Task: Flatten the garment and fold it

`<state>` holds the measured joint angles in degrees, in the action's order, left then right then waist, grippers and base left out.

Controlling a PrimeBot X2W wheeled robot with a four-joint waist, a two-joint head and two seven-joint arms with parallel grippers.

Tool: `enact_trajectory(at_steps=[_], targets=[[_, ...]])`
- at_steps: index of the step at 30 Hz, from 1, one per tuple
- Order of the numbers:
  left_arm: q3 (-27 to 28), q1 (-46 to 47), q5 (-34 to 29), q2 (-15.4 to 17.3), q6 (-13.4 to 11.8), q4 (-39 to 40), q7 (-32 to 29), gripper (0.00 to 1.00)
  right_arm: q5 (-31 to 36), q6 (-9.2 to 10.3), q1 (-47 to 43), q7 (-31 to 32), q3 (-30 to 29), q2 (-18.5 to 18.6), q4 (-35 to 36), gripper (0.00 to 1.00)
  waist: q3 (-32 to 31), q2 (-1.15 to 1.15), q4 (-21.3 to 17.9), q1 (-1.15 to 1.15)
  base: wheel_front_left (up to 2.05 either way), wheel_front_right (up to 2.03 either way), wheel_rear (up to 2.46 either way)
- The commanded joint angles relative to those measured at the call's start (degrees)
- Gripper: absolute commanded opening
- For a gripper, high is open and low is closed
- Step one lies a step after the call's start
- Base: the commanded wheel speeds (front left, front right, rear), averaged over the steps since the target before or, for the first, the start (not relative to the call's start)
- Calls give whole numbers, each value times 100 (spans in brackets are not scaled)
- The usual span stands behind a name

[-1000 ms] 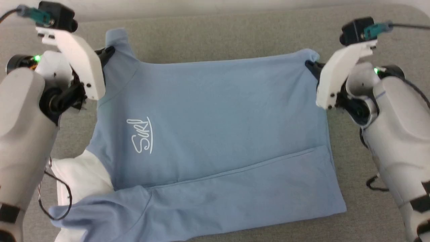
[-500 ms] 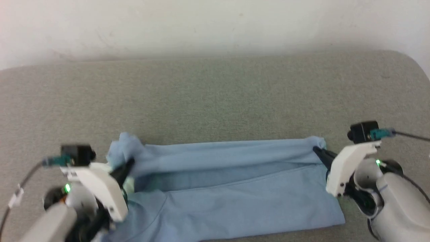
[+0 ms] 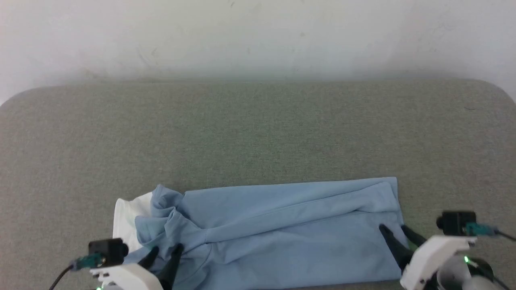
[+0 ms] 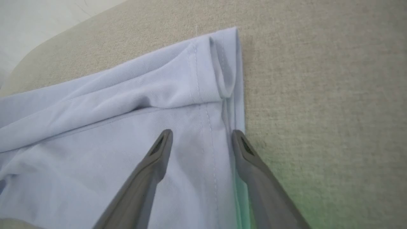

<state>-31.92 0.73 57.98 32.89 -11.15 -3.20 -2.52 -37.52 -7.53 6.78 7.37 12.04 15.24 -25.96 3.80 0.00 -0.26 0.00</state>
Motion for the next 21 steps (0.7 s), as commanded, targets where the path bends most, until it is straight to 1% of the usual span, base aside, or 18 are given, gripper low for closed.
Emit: enact_trajectory(at_steps=[1,4,7,11,13,16,21], targets=[[65,-101,-53,-26,-64,-13,149,100,38,4,-190,-23,-77,-19,144,100,-76,0,-61,0,0,0,0],[261,-289,-198,-64,-239,49,697,100,173,4,-689,58,-415,-52,716,100,-180,0,-120,0,0,0,0],[481,-399,-358,-94,-386,166,1250,100,335,4,-1069,264,-861,-159,1319,100,-256,0,-142,0,0,0,0],[764,-365,-739,-125,-473,317,1654,100,556,4,-1179,753,-1455,-336,1807,100,-293,0,-103,0,0,0,0],[889,-320,-1010,-165,-463,344,1719,100,649,4,-1038,1007,-1662,-407,1857,100,-286,0,-60,0,0,0,0],[1135,-245,-1486,-329,-402,448,1746,100,772,4,-696,1411,-1844,-443,1696,100,-238,0,58,0,0,0,0],[1509,-269,-2363,-761,-159,727,1750,100,941,4,-67,2080,-1890,-472,1132,100,-139,0,365,0,0,0,0]])
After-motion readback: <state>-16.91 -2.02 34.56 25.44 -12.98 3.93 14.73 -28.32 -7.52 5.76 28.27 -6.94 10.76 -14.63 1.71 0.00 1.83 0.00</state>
